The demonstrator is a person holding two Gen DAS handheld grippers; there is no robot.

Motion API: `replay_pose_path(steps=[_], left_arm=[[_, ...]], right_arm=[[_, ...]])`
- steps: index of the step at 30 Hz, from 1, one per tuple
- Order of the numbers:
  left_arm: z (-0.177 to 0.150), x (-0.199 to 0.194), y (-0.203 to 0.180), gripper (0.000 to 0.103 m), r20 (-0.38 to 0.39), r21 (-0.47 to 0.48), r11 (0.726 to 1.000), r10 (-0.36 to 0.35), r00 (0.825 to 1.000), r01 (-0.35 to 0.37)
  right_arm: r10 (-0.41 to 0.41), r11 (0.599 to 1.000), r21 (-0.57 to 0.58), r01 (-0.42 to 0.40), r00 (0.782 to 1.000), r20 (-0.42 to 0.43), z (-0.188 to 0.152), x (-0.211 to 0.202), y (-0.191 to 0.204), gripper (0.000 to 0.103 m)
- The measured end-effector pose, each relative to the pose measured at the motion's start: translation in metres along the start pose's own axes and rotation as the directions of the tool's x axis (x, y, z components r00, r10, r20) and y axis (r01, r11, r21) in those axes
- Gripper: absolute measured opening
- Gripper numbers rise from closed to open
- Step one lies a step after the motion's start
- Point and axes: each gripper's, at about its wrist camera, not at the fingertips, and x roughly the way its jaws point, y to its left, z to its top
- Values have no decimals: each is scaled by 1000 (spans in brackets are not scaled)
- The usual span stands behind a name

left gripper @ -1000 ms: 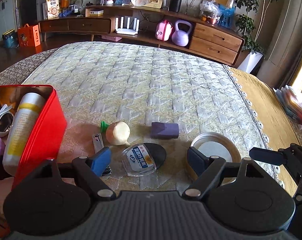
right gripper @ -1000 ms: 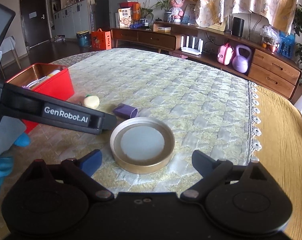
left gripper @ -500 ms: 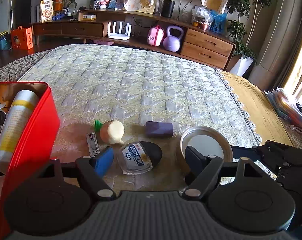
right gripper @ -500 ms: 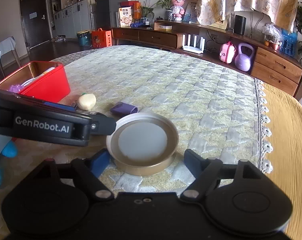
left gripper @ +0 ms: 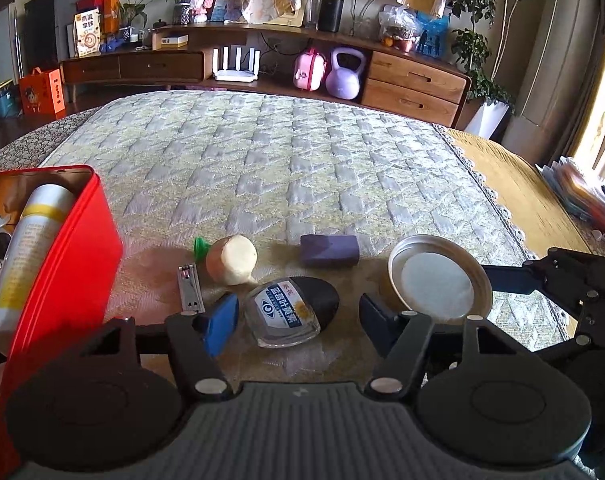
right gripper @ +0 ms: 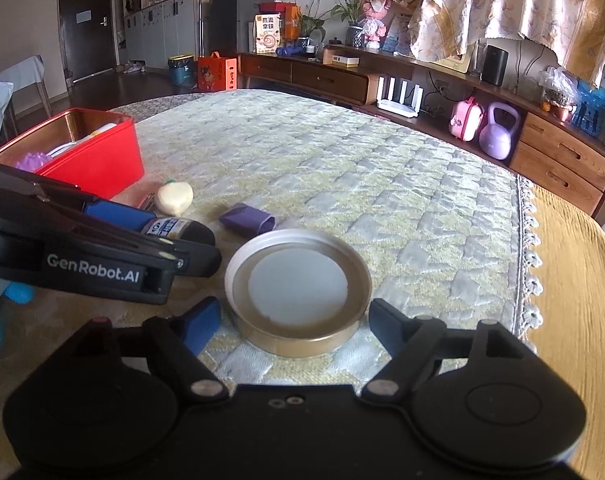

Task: Organize rigid objects
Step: 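Lower the left gripper to the clear round container while the right gripper approaches the gold-rimmed lid, then close the left gripper on the clear container while the right gripper grasps the gold-rimmed lid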

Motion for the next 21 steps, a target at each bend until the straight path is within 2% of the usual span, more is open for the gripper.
replay_pose_path(steps=[2, 4, 13, 21], left_arm=[[-1, 0, -2, 57, 6, 21, 1000, 13, 1000, -13], [-1, 0, -2, 53, 11, 37, 999, 22, 1000, -22], [0, -12, 6, 53, -1, 14, 1000, 4, 1000, -4], [-4, -41, 7, 53, -15, 31, 999, -4, 1000, 4]], right_arm=[[4, 1000, 8, -4, 1000, 3, 1, 3, -1, 79], [7, 1000, 20, -7, 1000, 4, 3, 4, -2, 78], [-26, 999, 28, 26, 1000, -7, 1, -3, 6, 75], [-69, 997, 15, 69, 997, -30, -2, -33, 26, 75]])
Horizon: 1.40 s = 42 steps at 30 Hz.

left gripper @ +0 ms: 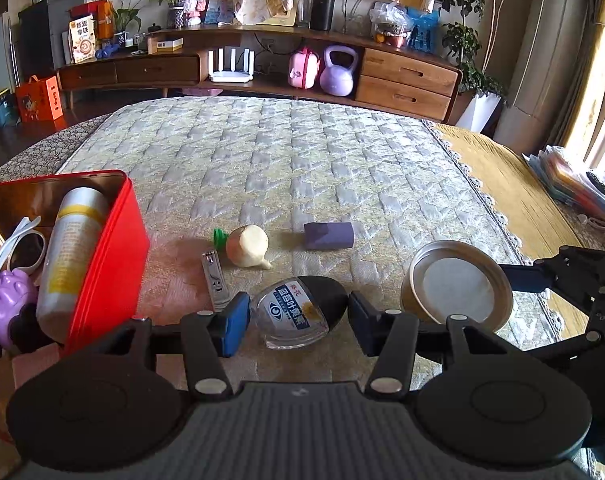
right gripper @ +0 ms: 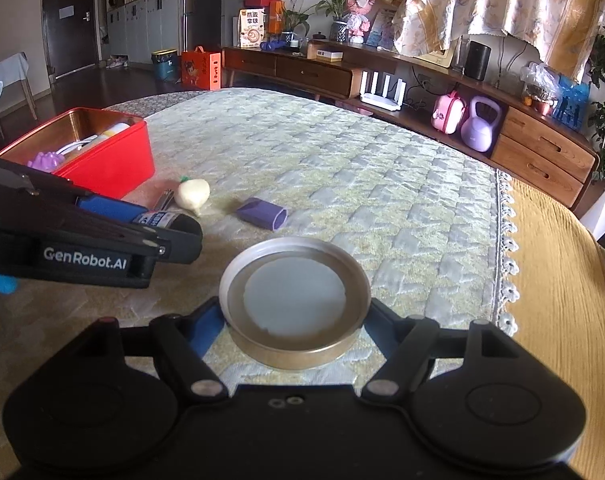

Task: Organize rigid objects
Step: 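Close the left gripper on the clear container while the right gripper grasps the gold-rimmed lid, then carry the clear container and gold-rimmed lid toward the red tin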

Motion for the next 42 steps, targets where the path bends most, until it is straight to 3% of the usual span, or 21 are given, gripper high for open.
replay_pose_path(steps=[9, 23, 37, 42], left_arm=[[-8, -42, 9, 53, -19, -10, 1000, -23, 1000, 22], [-18, -117, 47, 53, 12, -31, 999, -30, 999, 30], [-25, -159, 118, 52, 37, -76, 997, 29, 999, -26], [-26, -165, 144, 48, 45, -101, 994, 52, 998, -47]], right_arm=[[-14, 1000, 0, 14, 1000, -3, 4, -43, 25, 75], [33, 999, -26, -32, 998, 49, 23, -98, 73, 75], [100, 992, -81, -94, 993, 67, 55, -108, 135, 75], [114, 989, -98, -107, 991, 64, 69, -96, 157, 75]])
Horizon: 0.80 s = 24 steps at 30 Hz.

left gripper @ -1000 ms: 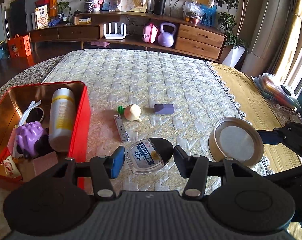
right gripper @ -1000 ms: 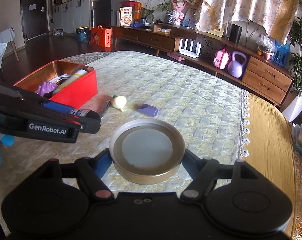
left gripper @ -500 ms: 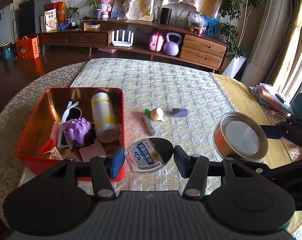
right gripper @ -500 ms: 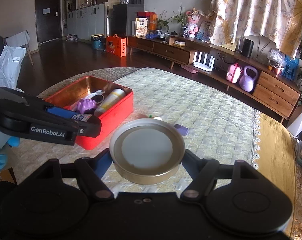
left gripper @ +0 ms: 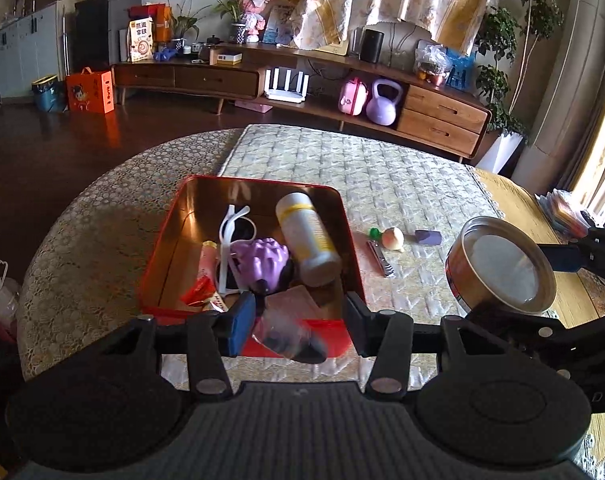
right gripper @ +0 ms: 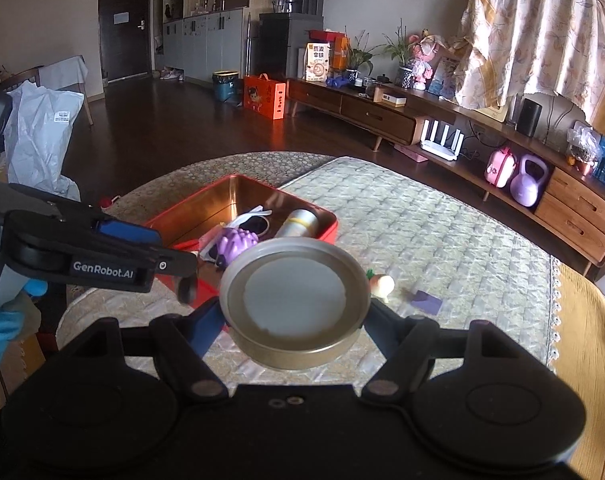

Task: Organize rigid objects
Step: 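Carry the clear container and gold-rimmed lid toward the red tin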

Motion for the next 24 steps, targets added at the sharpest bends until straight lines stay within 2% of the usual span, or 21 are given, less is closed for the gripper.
replay_pose_path(steps=[5, 9, 13, 16, 18, 19, 20, 21, 24], left_arm=[[3, 11, 24, 45, -10, -19, 1000, 23, 1000, -23], [-6, 15, 44, 45, -33, -38, 999, 27, 999, -28], [-25, 10, 46, 45, -36, 50, 999, 16, 999, -14], [-41, 14, 42, 45, -56, 79, 997, 20, 998, -16], [-51, 21, 39, 49, -69, 87, 996, 26, 997, -20], [-55, 24, 38, 55, -76, 91, 996, 26, 997, -19], [-59, 28, 37, 65, -83, 90, 996, 26, 996, -19], [-62, 30, 36, 69, -86, 87, 996, 22, 996, -14], [-70, 36, 35, 74, -99, 75, 997, -1, 995, 8]], right_arm=[[4, 1000, -6, -4, 1000, -12, 11, 23, 13, 75], [-11, 1000, -11, 10, 1000, -24, 22, 44, 16, 75], [-9, 1000, -8, 9, 1000, -30, 29, 59, 17, 75], [-1, 1000, -13, 1, 999, -39, 29, 65, 19, 75], [3, 1000, -13, -3, 999, -41, 27, 66, 20, 75], [6, 1000, -11, -6, 999, -41, 27, 66, 21, 75], [9, 1000, -9, -10, 999, -43, 26, 67, 21, 75], [11, 1000, -9, -11, 999, -46, 25, 67, 21, 75], [13, 1000, -12, -14, 998, -53, 25, 68, 21, 75]])
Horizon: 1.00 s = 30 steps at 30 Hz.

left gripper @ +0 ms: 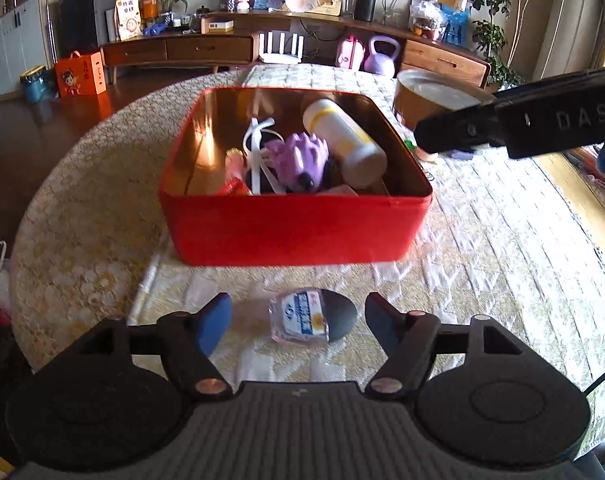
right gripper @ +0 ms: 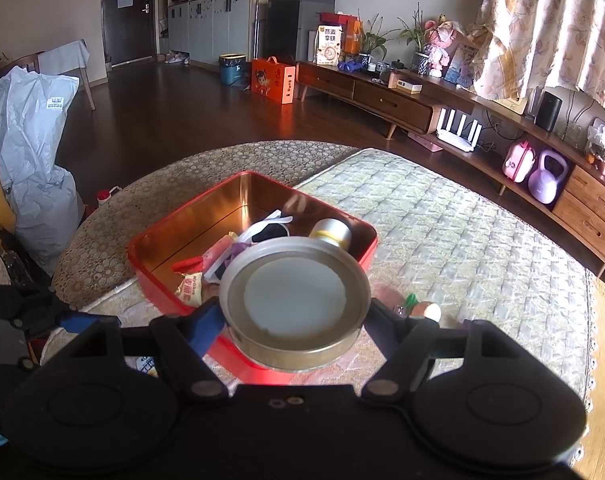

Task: Organize rigid objects
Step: 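Carry the clear container and gold-rimmed lid toward the red tin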

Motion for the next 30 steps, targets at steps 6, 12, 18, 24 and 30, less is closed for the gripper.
replay_pose_path(steps=[6, 12, 18, 24, 30], left_arm=[[-14, 18, -20, 75, -10, 72, 996, 44, 999, -43], [-14, 21, -25, 72, 13, 53, 996, 66, 998, -66], [-13, 19, -27, 53, 26, 65, 995, 75, 997, -76], [-1, 7, -16, 53, 32, 28, 996, 83, 996, -84], [31, -27, -1, 53, 88, -10, 998, 62, 994, -61]], right_arm=[[4, 1000, 1, -4, 1000, 6, 0, -3, -1, 75], [6, 1000, 1, -6, 1000, 8, 0, -4, -1, 75], [7, 1000, -1, -7, 1000, 10, 0, -5, 2, 75], [9, 1000, -7, -9, 1000, 11, 0, -6, 4, 75], [16, 1000, -9, -16, 1000, 15, 1, -6, 3, 75]])
